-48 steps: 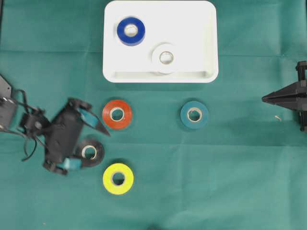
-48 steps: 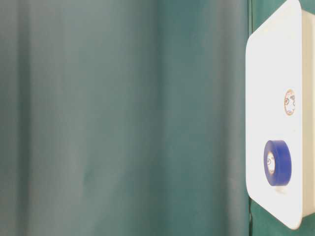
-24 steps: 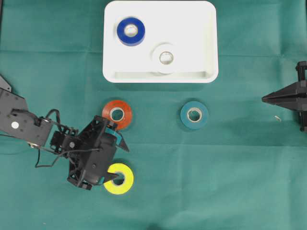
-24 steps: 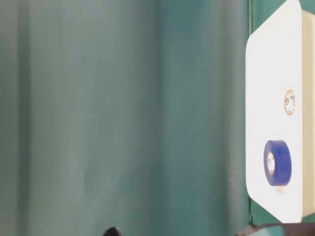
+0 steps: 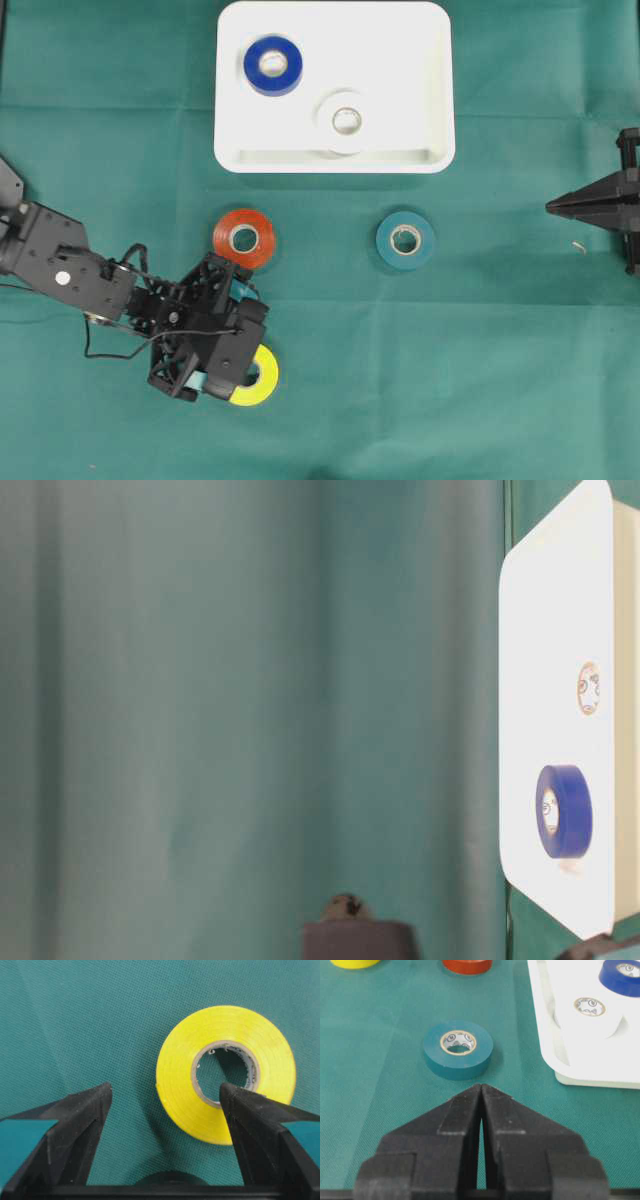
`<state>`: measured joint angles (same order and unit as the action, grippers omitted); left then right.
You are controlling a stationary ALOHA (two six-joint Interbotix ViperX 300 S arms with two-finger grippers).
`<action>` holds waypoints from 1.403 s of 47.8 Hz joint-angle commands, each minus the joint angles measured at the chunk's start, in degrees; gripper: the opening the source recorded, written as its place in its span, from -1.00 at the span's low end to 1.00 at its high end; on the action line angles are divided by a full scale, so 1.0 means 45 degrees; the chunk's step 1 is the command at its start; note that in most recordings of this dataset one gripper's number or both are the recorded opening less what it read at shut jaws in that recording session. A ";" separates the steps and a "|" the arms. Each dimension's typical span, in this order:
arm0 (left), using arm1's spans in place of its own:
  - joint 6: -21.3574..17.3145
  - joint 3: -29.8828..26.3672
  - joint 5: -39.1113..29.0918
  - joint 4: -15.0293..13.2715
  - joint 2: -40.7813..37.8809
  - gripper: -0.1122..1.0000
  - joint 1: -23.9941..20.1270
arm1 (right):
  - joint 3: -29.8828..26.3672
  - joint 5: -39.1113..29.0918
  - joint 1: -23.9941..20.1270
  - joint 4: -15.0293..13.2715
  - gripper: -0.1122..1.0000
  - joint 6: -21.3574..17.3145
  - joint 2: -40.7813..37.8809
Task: Put the tape into the white case with the left arm.
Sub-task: 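Move the left gripper to the yellow tape roll and grasp it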
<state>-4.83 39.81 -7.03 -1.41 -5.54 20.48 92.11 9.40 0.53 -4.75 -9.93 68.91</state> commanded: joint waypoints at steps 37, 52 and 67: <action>0.0039 -0.0703 0.0000 0.0000 -0.0605 -0.35 0.0059 | -0.0137 0.0078 0.0020 0.0000 -0.97 0.0000 -0.0078; 0.0039 -0.0957 0.0000 -0.0020 -0.0234 -0.35 0.0059 | -0.0117 0.0078 0.0020 0.0000 -0.97 0.0000 -0.0078; 0.0020 -0.1699 -0.0977 -0.0020 0.0391 -0.35 0.0078 | -0.0137 0.0078 0.0020 0.0000 -0.97 0.0000 -0.0078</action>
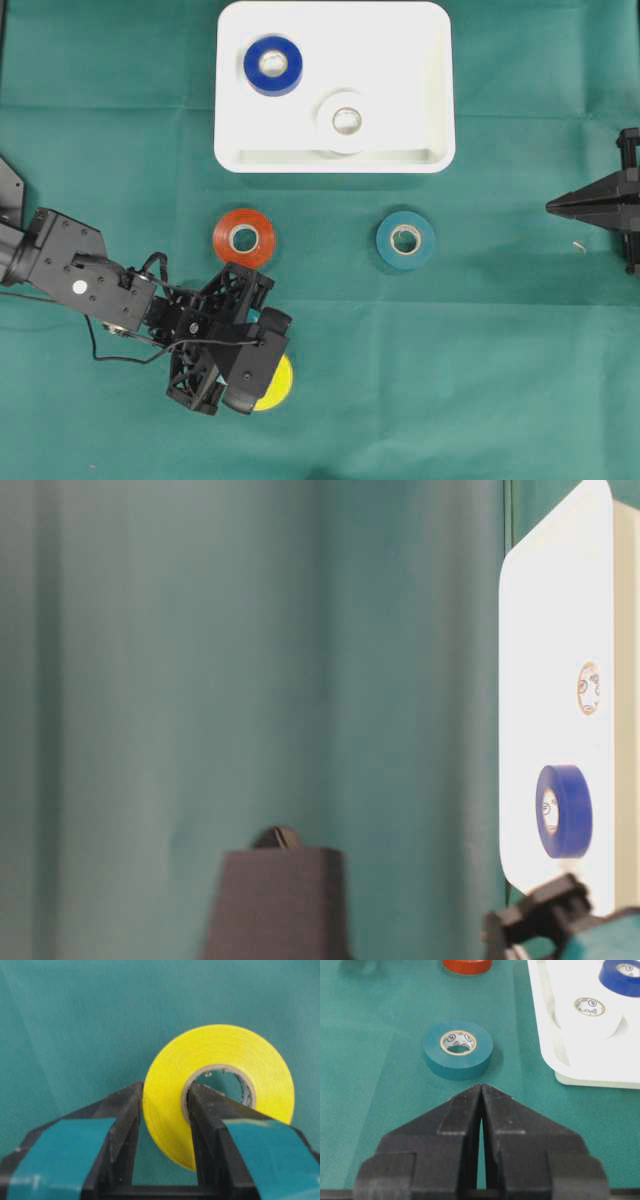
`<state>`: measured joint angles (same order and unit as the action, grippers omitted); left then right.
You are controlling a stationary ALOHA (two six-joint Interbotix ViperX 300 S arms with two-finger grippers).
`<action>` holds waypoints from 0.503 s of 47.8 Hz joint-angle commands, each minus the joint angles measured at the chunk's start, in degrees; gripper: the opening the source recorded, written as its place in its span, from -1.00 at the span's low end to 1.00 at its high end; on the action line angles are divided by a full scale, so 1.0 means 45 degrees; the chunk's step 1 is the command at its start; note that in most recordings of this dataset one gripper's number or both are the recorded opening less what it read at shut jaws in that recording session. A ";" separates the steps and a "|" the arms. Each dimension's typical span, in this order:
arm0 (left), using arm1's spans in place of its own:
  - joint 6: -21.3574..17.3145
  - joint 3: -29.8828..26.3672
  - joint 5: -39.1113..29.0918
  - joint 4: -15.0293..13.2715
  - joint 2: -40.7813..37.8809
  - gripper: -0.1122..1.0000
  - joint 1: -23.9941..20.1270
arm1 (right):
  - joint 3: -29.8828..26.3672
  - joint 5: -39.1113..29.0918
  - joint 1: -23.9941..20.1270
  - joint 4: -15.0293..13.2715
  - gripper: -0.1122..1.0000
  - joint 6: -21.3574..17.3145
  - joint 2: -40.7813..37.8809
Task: Put the tape into the white case with the left arm.
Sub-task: 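Move the left gripper to the yellow tape roll and grasp it, then carry the yellow roll into the white case beside the blue roll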
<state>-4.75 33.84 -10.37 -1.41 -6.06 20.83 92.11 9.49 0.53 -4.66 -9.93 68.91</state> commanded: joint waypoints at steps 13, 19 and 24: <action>-0.0059 -0.0313 -0.0605 0.0020 0.0898 -0.35 -0.0371 | -0.0137 0.0059 0.0020 -0.0020 -0.97 -0.0020 -0.0078; -0.0059 -0.0117 -0.0605 0.0020 0.1172 -0.35 -0.0879 | -0.0137 0.0059 0.0000 -0.0020 -0.97 -0.0020 -0.0078; -0.0059 0.0059 -0.0605 0.0020 0.1387 -0.35 -0.1387 | -0.0117 0.0059 0.0020 -0.0020 -0.97 0.0000 -0.0078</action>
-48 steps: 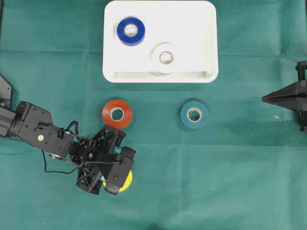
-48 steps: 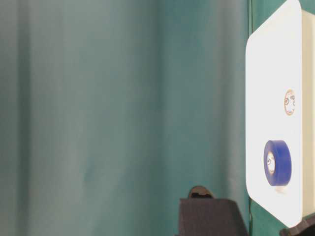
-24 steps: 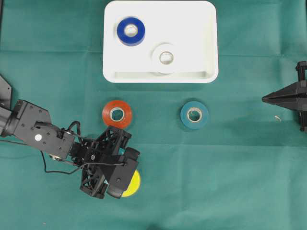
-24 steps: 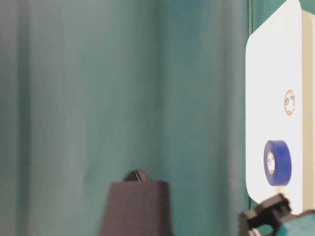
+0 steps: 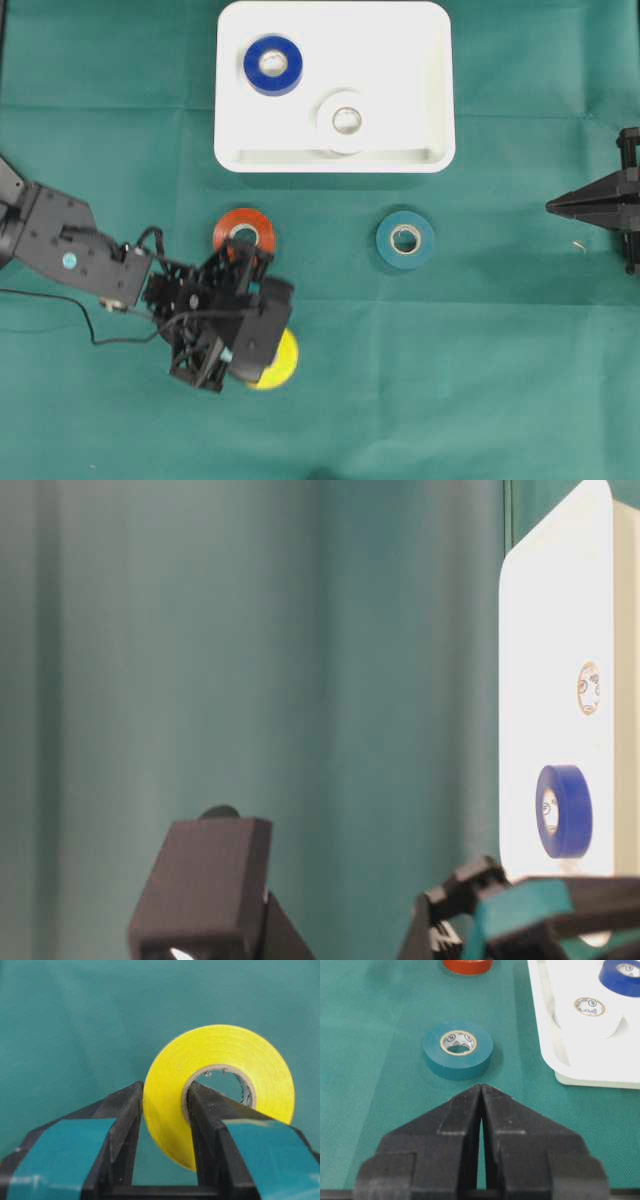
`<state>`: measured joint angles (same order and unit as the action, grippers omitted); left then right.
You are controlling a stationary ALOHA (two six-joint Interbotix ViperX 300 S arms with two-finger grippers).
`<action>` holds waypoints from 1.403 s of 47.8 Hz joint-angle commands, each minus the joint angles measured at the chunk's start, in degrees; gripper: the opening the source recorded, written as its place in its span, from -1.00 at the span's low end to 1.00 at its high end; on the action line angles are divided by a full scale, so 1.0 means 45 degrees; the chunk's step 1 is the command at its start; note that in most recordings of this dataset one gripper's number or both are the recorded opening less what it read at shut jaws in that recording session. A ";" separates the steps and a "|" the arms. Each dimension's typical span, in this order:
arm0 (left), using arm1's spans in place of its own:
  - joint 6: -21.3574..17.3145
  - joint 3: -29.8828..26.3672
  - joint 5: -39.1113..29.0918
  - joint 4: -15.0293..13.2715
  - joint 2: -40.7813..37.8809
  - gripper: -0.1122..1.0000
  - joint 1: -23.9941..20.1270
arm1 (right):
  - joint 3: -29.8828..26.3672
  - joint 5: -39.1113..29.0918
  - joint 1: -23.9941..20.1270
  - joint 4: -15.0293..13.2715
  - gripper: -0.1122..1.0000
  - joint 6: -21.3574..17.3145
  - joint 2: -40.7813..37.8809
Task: Put the tape into the white case with the left arm.
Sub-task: 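Carry the yellow roll into the white case beside the blue roll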
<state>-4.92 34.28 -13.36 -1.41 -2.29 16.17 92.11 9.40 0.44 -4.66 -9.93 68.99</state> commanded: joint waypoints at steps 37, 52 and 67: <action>-0.0117 0.0371 0.0273 0.0039 0.1074 -0.35 -0.5605 | -0.0117 0.0078 0.0039 -0.0020 -0.97 0.0000 -0.0098; -0.0117 0.0586 0.0781 0.0039 0.1055 -0.35 -0.7090 | -0.0137 0.0078 0.0020 -0.0020 -0.97 0.0000 -0.0098; -0.0078 0.0684 0.1113 0.0039 0.1035 -0.35 -0.7422 | -0.0137 0.0078 0.0039 -0.0020 -0.97 -0.0020 -0.0098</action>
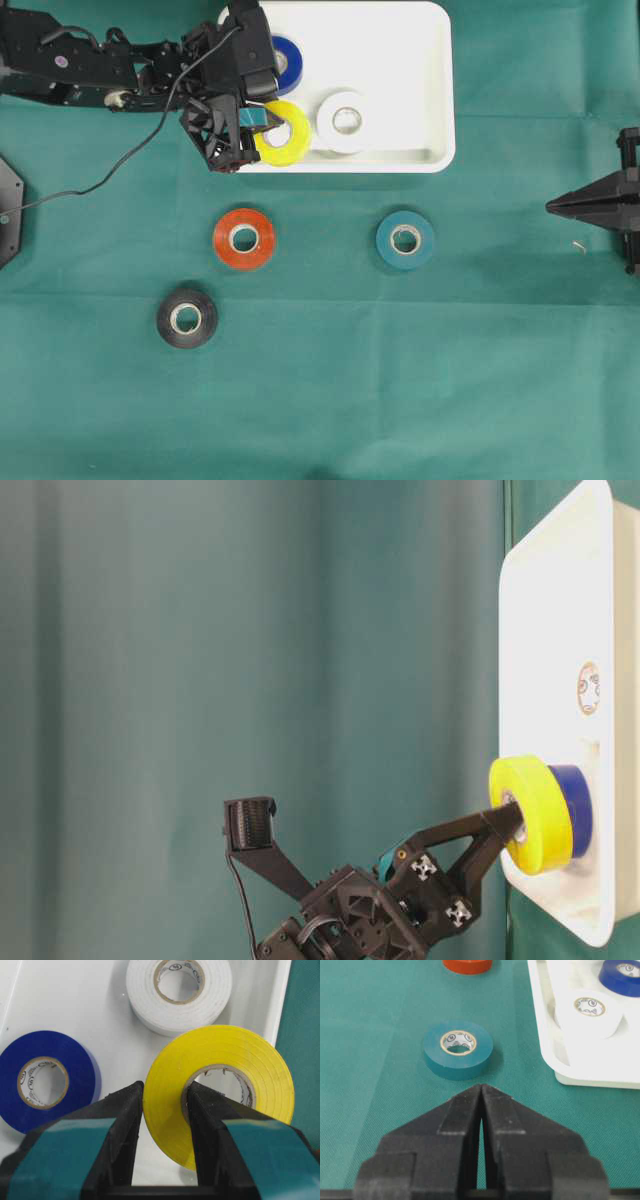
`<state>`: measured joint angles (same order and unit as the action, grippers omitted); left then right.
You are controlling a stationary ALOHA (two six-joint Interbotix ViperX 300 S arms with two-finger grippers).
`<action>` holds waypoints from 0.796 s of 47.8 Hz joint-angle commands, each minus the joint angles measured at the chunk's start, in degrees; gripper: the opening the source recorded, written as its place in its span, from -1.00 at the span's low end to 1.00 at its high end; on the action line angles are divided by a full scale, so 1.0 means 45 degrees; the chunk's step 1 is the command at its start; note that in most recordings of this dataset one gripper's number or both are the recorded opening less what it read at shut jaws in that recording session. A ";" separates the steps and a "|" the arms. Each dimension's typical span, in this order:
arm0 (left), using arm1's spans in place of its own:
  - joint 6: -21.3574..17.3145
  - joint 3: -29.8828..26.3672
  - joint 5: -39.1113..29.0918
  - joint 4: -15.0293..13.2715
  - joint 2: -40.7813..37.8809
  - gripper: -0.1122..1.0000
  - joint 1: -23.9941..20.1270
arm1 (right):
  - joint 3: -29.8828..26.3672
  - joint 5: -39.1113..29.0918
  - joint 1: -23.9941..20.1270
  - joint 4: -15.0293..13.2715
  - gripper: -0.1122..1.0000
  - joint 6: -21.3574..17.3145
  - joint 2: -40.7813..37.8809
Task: Put the tape into the white case with the left arm.
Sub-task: 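Carry the yellow roll into the white case beside the blue roll, then release the yellow roll and withdraw the left gripper toward the orange roll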
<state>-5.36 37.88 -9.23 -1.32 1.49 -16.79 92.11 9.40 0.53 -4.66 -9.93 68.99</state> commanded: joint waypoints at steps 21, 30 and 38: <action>0.0098 0.0078 0.0527 0.0000 0.0215 -0.34 -0.0078 | -0.0137 0.0078 0.0020 -0.0020 -0.97 -0.0020 -0.0098; 0.0098 0.0137 0.0527 0.0000 0.0234 0.17 -0.0039 | -0.0137 0.0078 0.0020 -0.0020 -0.97 0.0000 -0.0098; 0.0078 0.0195 0.0547 0.0000 0.0273 0.63 0.0020 | -0.0137 0.0059 0.0020 -0.0020 -0.97 -0.0020 -0.0098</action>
<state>-5.01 39.20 -7.21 -1.32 1.49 -16.96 92.11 9.40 0.53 -4.66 -9.93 68.99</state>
